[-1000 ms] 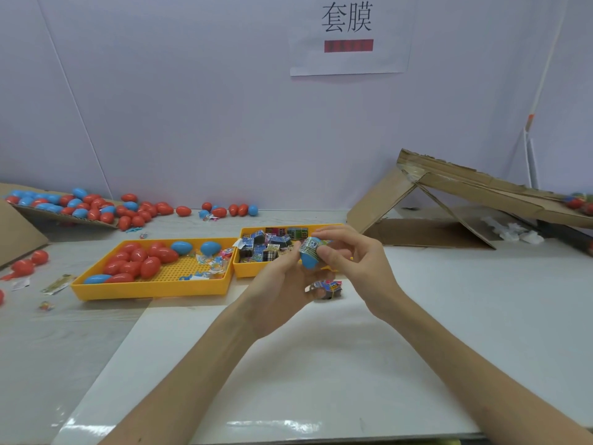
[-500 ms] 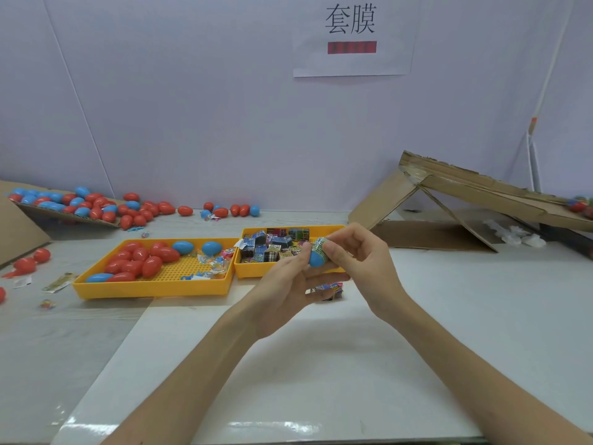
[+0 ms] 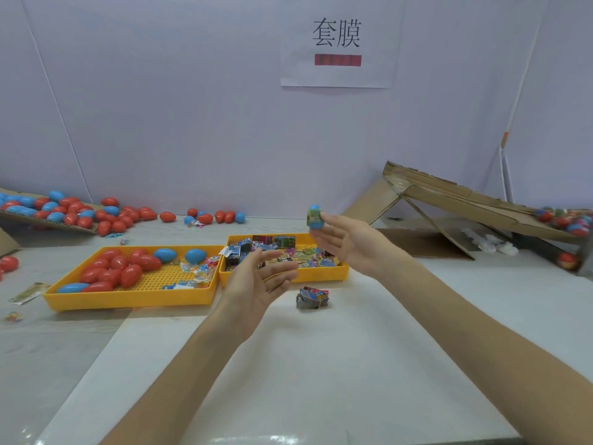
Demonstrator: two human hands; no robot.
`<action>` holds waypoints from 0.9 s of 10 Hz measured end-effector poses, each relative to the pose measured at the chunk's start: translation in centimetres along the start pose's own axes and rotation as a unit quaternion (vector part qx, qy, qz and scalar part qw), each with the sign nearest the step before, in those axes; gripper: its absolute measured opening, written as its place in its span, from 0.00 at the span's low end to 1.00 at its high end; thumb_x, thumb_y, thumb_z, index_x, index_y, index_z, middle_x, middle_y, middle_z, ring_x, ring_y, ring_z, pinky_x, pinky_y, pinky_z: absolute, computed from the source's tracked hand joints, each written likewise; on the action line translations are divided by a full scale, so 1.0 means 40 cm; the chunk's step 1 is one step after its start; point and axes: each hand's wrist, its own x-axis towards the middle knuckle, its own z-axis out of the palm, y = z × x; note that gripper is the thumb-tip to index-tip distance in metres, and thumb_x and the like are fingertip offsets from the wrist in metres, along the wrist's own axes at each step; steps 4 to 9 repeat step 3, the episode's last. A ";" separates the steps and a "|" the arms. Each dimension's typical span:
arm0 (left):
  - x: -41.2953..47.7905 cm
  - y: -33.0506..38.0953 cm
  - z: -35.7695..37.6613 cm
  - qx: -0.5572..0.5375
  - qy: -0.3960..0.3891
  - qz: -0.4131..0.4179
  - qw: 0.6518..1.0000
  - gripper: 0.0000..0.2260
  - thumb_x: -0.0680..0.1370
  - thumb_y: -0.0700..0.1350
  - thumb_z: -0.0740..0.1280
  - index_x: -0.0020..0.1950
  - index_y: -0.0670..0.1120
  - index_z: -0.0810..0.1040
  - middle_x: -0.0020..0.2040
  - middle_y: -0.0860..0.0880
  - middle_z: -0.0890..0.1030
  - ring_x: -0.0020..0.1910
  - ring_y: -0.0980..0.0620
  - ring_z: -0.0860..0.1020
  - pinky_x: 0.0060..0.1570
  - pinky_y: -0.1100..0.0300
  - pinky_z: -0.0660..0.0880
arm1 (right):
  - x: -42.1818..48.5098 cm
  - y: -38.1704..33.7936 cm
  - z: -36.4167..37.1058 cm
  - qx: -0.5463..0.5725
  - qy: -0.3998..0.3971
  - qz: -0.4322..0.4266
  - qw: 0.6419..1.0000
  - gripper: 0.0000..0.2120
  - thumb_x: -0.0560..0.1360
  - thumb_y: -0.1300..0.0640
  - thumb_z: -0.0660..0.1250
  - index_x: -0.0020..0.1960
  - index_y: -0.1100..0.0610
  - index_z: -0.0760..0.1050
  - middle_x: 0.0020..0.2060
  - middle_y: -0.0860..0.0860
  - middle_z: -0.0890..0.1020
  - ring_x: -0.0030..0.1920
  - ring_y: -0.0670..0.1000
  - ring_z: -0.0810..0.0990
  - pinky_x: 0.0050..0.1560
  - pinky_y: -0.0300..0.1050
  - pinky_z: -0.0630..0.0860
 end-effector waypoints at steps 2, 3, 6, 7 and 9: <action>0.004 -0.004 0.002 0.011 0.002 0.001 1.000 0.17 0.87 0.51 0.54 0.55 0.42 0.78 0.42 0.41 0.86 0.36 0.48 0.85 0.40 0.56 0.80 | 0.139 -0.175 -0.053 0.304 0.187 -0.144 0.923 0.22 0.84 0.55 0.61 0.75 0.64 0.64 0.63 0.61 0.78 0.60 0.57 0.81 0.53 0.46 0.80; 0.007 -0.006 0.000 0.044 0.006 0.002 0.999 0.16 0.86 0.50 0.55 0.55 0.42 0.78 0.42 0.42 0.86 0.36 0.48 0.85 0.40 0.56 0.80 | 0.118 -0.132 -0.064 0.272 0.178 -0.084 0.942 0.18 0.85 0.55 0.57 0.72 0.62 0.64 0.69 0.63 0.73 0.66 0.60 0.77 0.59 0.50 0.75; 0.007 -0.006 0.000 0.044 0.006 0.002 0.999 0.16 0.86 0.50 0.55 0.55 0.42 0.78 0.42 0.42 0.86 0.36 0.48 0.85 0.40 0.56 0.80 | 0.118 -0.132 -0.064 0.272 0.178 -0.084 0.942 0.18 0.85 0.55 0.57 0.72 0.62 0.64 0.69 0.63 0.73 0.66 0.60 0.77 0.59 0.50 0.75; 0.007 -0.006 0.000 0.044 0.006 0.002 0.999 0.16 0.86 0.50 0.55 0.55 0.42 0.78 0.42 0.42 0.86 0.36 0.48 0.85 0.40 0.56 0.80 | 0.118 -0.132 -0.064 0.272 0.178 -0.084 0.942 0.18 0.85 0.55 0.57 0.72 0.62 0.64 0.69 0.63 0.73 0.66 0.60 0.77 0.59 0.50 0.75; 0.007 -0.006 0.000 0.044 0.006 0.002 0.999 0.16 0.86 0.50 0.55 0.55 0.42 0.78 0.42 0.42 0.86 0.36 0.48 0.85 0.40 0.56 0.80 | 0.118 -0.132 -0.064 0.272 0.178 -0.084 0.942 0.18 0.85 0.55 0.57 0.72 0.62 0.64 0.69 0.63 0.73 0.66 0.60 0.77 0.59 0.50 0.75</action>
